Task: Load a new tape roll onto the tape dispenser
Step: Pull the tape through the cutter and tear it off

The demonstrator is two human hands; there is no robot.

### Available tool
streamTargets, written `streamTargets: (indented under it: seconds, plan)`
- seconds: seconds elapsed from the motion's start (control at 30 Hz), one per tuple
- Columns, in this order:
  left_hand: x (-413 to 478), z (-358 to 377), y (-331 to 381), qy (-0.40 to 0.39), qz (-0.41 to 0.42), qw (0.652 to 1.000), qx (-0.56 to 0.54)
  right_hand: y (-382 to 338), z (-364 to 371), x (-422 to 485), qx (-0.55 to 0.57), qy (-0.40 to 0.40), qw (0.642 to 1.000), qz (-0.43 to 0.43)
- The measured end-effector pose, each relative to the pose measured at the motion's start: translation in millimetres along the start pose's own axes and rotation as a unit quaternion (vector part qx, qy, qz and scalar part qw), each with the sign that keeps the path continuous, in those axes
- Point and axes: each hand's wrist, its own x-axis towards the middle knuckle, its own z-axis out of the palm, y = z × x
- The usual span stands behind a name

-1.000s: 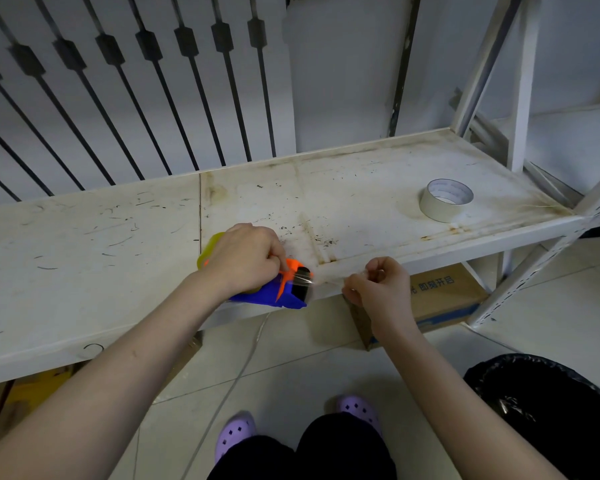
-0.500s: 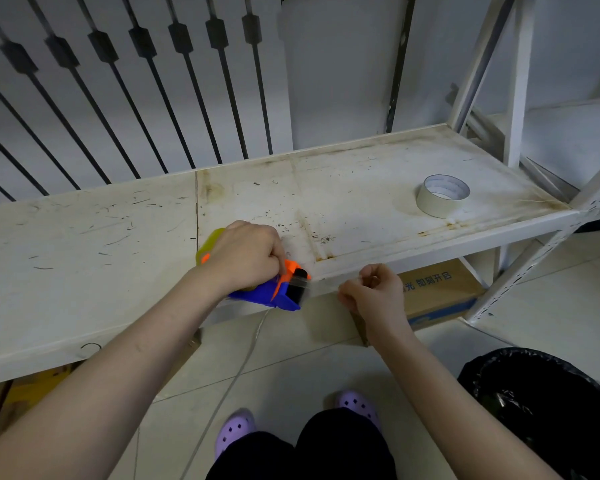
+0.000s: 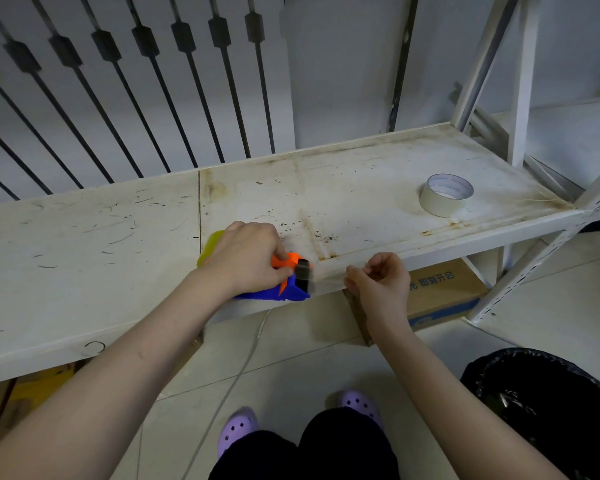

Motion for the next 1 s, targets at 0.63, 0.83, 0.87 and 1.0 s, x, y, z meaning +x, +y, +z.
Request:
streamTargets:
  seconds: [0.63,0.83,0.87,1.0]
  plan:
    - [3,2,-4,0.025,-0.030,0.999,-0.018,1,28,49,-0.162,0.007,0.987,-0.009]
    - [8,5,-1,0.042,-0.038,0.998,-0.003,-3,39,67,-0.197,-0.009,0.980,-0.003]
    - [8,5,-1,0.043,-0.040,0.998,-0.002,-3,41,69,-0.199,-0.012,0.980,-0.002]
    - [8,5,0,0.037,-0.045,0.998,0.002,-1,43,72,-0.217,-0.026,0.976,-0.010]
